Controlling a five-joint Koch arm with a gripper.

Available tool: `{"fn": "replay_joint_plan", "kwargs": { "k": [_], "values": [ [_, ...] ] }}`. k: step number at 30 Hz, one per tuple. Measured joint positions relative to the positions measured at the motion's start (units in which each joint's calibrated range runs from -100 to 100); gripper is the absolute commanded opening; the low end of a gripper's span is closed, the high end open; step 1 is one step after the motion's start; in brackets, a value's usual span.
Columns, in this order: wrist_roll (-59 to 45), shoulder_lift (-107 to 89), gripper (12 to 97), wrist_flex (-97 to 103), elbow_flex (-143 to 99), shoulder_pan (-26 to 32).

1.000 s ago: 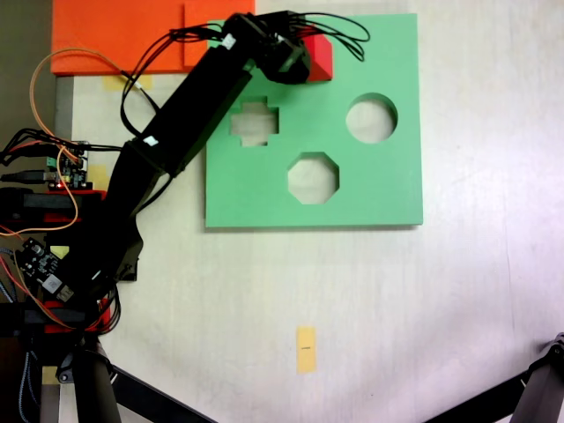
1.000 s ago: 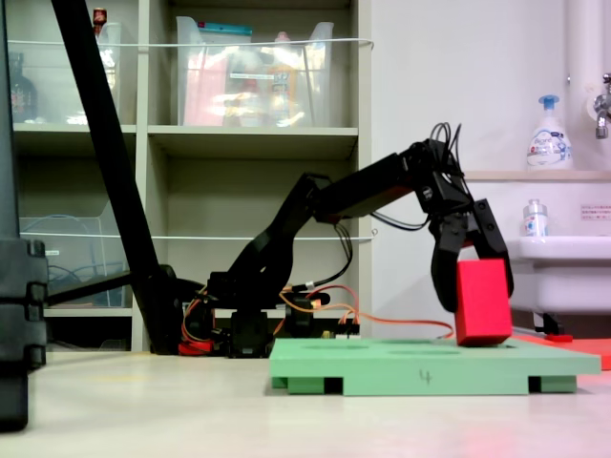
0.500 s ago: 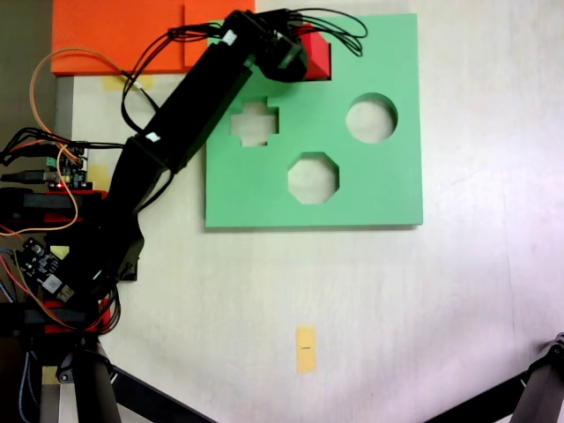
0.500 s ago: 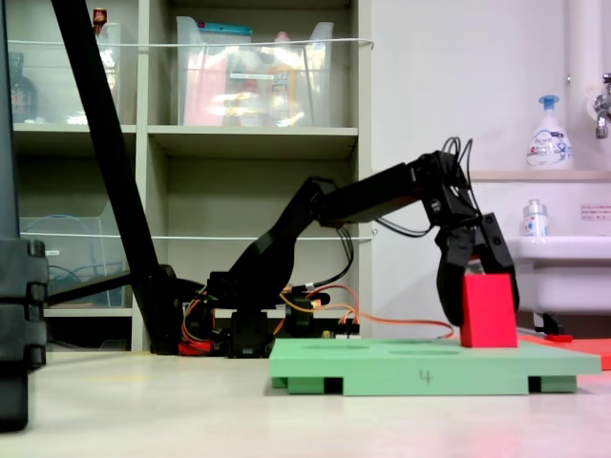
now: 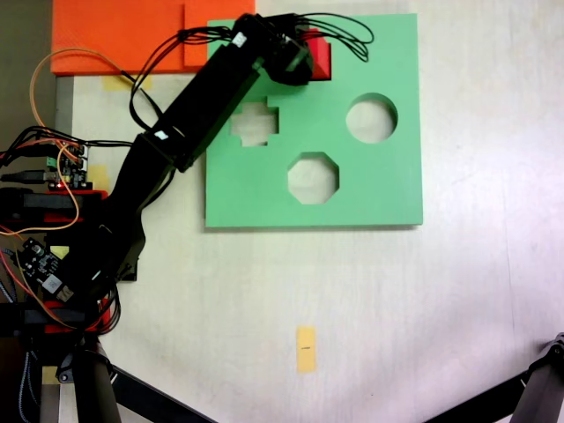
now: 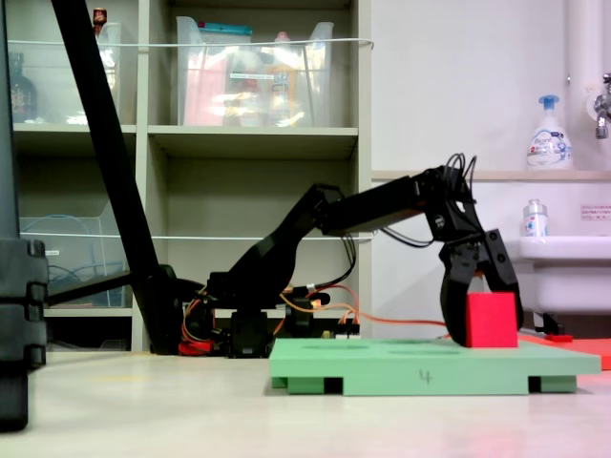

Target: Put the square block into the corresponding hole

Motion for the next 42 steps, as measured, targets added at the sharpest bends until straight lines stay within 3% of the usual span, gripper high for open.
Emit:
{"fn": "replay_joint_plan", "kwargs": {
  "k": [3,6,11,14,42],
  "values": [
    [-0.05,0.82,39.3,0.0,0.29,-0.29],
    [-0.34,1.23,54.3,0.88,0.29,-0.54],
    [-1.47,2.46,64.5,3.52,0.39,-0.73],
    [-1.42,2.6,74.7,3.52,0.29,-0.78],
    [-2.2,-16.42,75.2,-6.95,-0.29,-1.03]
  ]
}}
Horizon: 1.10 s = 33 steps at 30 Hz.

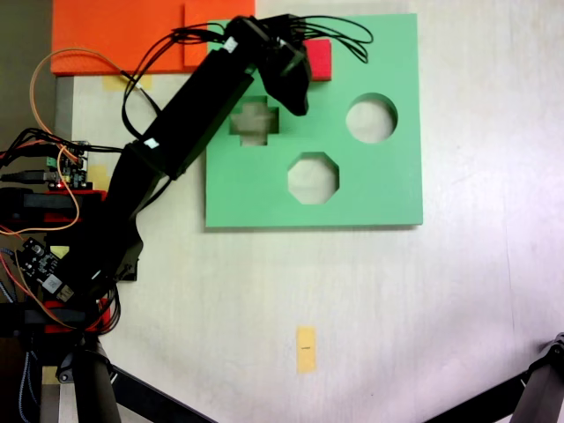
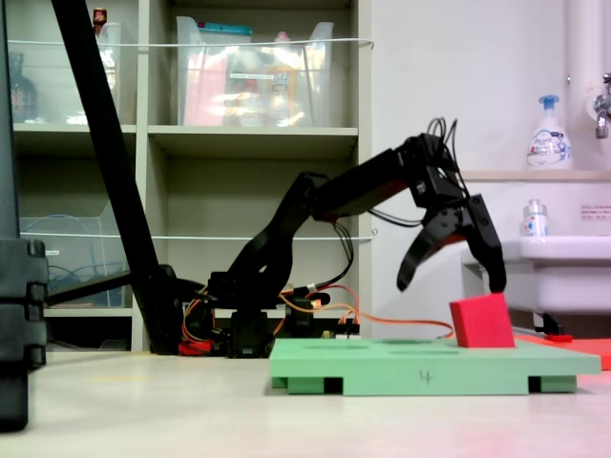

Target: Put the square block into the corresponding hole

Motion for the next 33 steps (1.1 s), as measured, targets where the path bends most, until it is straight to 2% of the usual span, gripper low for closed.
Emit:
{"fn": "replay_joint_plan", "kwargs": {
  "k": [5,6,9,10,17,20,26,30,33],
  "values": [
    [-0.2,-9.58,74.6,-4.7,-0.1,0.0],
    [-0.59,-12.04,72.5,-5.38,-0.1,0.0],
    [-2.34,-19.29,58.0,-5.78,-0.1,-0.44],
    [-3.42,-21.75,56.7,-5.78,-0.2,-0.88],
    [-21.34,-49.11,58.0,-6.66,-28.32,-9.08],
    [-25.59,-57.87,58.4,-6.75,-28.91,-14.31],
    [-38.73,-61.42,58.3,-6.75,-28.91,-24.13],
    [-48.64,-62.52,56.2,-6.75,-29.4,-27.84],
    [-53.28,-72.5,52.6,-6.66,-45.17,-28.57]
  ]
}}
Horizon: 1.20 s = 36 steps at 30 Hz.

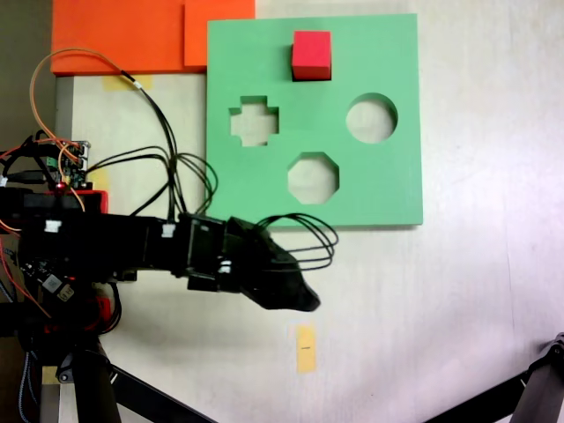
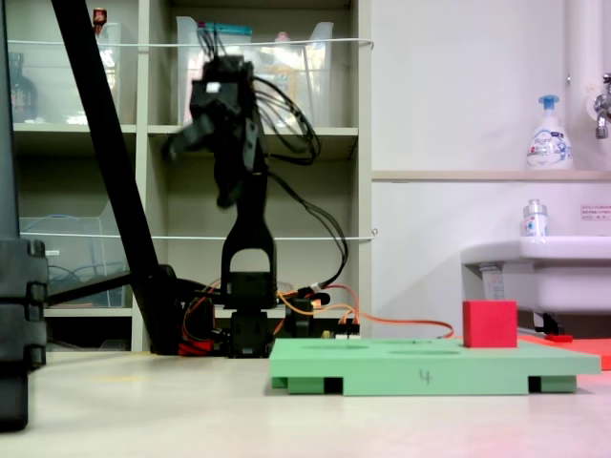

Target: Put the square block into the corresponding hole

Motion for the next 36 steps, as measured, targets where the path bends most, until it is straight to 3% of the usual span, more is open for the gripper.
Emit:
{"fn": "replay_joint_plan", "kwargs": {
  "k": [4,10,16,20,25,36],
  "values": [
    [-3.66,-20.52,50.7,10.57,-23.91,0.44],
    [-4.15,-28.73,50.3,29.07,-48.02,0.88],
    [-7.62,-45.69,50.3,65.2,-83.1,1.56],
    [-9.04,-49.38,50.5,76.85,-98.87,2.3],
    [-13.58,-52.67,50.6,106.71,-122.59,2.83],
    [-16.21,-52.67,48.7,107.68,-123.27,3.13]
  ]
}}
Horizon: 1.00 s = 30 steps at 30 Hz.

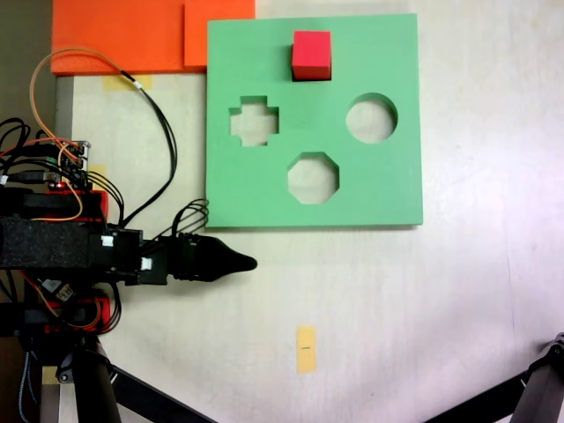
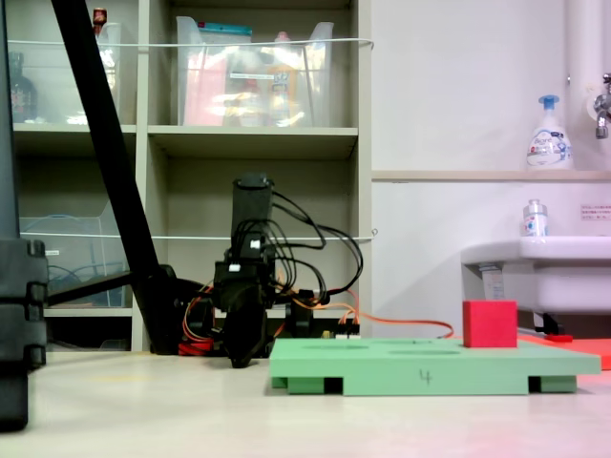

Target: Put the square block into the corresponding hole

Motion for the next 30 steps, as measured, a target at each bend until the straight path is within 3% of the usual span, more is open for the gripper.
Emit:
{"fn": "replay_joint_plan", "kwargs": {
  "k": [30],
  "values": [
    [0.0,0.0,49.1,-0.2,0.1,-0.39]
  ]
}}
